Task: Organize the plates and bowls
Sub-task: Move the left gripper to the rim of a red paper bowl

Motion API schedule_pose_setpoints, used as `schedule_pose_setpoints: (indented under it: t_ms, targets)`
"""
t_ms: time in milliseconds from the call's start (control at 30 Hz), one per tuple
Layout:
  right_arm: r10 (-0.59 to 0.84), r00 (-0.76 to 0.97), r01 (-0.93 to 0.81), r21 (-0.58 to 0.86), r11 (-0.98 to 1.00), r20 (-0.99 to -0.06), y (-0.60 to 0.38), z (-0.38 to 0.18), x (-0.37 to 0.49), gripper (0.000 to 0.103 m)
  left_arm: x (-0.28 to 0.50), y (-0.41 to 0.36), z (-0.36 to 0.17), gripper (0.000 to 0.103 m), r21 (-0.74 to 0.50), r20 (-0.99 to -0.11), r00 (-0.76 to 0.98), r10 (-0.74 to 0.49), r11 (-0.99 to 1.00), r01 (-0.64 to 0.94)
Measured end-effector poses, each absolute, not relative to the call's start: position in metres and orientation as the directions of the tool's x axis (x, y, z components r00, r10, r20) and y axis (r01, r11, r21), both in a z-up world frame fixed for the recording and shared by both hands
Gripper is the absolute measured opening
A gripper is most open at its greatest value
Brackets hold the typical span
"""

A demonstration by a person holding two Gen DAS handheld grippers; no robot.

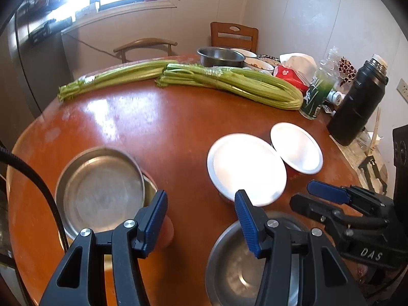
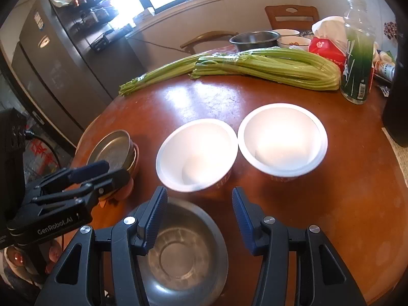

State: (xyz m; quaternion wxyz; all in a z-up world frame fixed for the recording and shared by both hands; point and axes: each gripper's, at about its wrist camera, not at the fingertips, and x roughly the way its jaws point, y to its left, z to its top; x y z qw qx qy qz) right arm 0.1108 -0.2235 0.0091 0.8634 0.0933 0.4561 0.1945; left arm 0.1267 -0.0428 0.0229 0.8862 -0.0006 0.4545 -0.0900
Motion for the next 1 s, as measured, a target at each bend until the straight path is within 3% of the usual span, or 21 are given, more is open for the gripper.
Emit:
schedule_pose_setpoints:
  t_ms: [1000]
  targets:
    - [0.391,0.465,-0.234,0.315,0.920,-0.795,-0.211,-0.020,0.148,0.055,0.192,-0.067,-0.012,0.054,-0.118,-0.847,0.489,-0.208,0.971,0.208]
